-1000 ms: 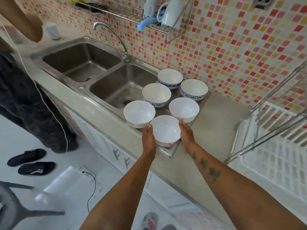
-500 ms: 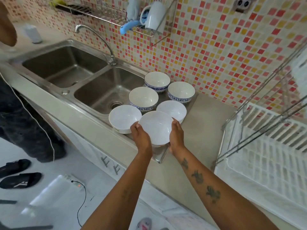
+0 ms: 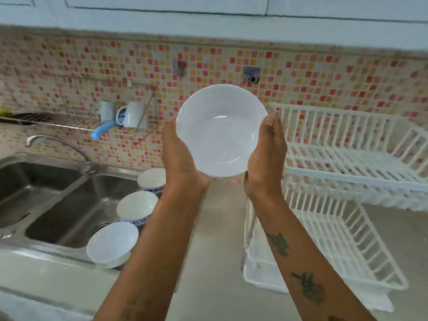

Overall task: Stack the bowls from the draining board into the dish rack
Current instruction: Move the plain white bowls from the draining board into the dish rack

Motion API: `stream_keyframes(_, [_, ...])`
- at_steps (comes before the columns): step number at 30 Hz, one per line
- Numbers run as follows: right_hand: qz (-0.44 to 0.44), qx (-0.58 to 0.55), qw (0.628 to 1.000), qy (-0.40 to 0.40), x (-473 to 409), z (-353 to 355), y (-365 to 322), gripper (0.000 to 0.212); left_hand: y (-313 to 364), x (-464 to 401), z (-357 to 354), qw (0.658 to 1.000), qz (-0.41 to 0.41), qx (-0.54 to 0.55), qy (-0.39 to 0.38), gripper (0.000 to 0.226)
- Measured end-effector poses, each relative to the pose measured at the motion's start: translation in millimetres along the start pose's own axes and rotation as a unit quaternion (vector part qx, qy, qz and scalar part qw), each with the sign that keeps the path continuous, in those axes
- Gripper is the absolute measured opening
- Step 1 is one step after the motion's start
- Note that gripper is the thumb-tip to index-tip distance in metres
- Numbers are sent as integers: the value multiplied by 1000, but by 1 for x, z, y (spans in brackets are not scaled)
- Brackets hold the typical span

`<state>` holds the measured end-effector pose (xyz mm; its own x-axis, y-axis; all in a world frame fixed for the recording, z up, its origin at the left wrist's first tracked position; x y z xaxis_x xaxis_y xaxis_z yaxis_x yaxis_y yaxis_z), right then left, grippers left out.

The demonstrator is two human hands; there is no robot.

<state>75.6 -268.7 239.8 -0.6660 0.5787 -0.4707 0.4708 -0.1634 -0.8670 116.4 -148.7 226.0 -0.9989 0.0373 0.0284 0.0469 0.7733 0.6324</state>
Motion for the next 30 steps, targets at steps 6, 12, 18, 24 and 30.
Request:
stream_keyframes(6, [95,3,988,119,-44,100,-59,29,-45,28,-120,931,193,-49,-306,43])
stream_keyframes(12, [81,17,983,161,-95,191,-64,21,-109,30,-188,814,403,-84,-411,68])
stream_keyframes(18, [-36,98,989,107,-145,271,-43,61,-160,30,-235,840,336,-168,-392,66])
stream_keyframes(24, [-225,165,960,20,-170,324,-15,79,-204,20,-253,835,93,-386,-380,69])
stream_keyframes(30, [-196,355,912,58,-173,341,0,43,-246,16,-259,641,-191,-585,-459,92])
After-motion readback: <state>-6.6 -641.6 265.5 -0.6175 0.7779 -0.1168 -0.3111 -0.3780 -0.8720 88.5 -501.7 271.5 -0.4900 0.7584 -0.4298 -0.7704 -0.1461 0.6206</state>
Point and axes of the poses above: each hand's wrist, its own x-axis away from the middle knuckle, its own z-axis out of the back of the hand, y = z × x, the point moved 4 cm from there along -x, towards the middle knuckle, and after that the axes turned 7 degrees about x, right-handed, at the moved point
